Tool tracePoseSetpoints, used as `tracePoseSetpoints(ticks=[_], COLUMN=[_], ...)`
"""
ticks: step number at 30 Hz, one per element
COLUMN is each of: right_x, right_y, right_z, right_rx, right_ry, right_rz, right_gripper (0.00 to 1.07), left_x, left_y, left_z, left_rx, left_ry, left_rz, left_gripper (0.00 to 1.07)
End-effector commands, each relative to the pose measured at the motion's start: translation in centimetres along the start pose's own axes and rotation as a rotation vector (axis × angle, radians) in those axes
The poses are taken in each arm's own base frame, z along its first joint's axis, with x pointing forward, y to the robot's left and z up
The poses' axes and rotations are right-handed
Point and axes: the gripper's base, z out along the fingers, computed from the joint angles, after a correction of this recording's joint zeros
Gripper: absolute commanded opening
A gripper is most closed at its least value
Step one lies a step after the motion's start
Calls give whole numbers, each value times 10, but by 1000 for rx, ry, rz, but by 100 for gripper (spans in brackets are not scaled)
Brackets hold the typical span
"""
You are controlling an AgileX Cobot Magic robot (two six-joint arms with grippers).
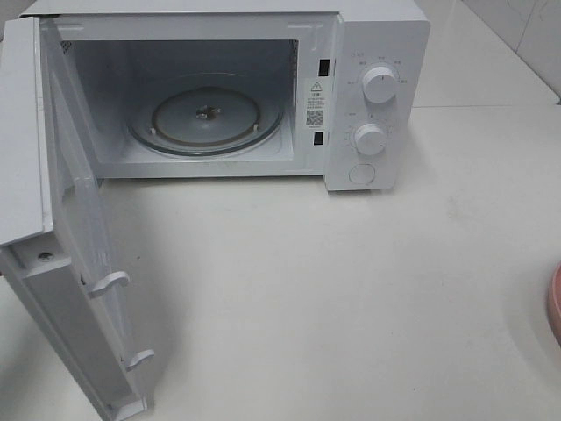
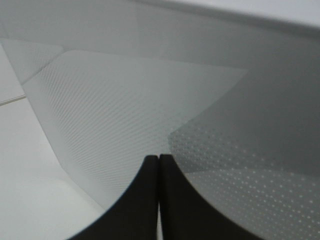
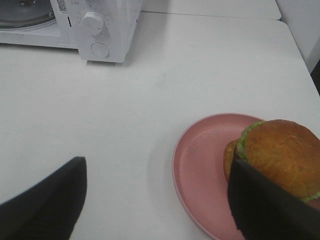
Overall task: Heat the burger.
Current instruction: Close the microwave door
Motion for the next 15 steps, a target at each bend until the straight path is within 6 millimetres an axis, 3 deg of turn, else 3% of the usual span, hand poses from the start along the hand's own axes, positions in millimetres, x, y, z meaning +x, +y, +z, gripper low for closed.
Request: tracePoseSetpoints(ticks=[1, 5, 10, 15], right_x=[2, 2, 2, 2], right_y=[0, 0, 0, 0], right_z=[-3, -3, -3, -3], right_rx=[4, 4, 4, 4], right_ry=[-35, -35, -35, -35], right_rz=[6, 6, 6, 6], right_gripper=[76, 76, 76, 76], left_x=[-3, 1, 0, 0], left_y=[-2, -7, -22, -27], left_z=[2, 11, 28, 43], left_rx=[30, 72, 137, 59], left_ry=[-43, -51, -12, 2], left_rz=[-8, -30, 63, -49], left_gripper=[0, 0, 0, 0])
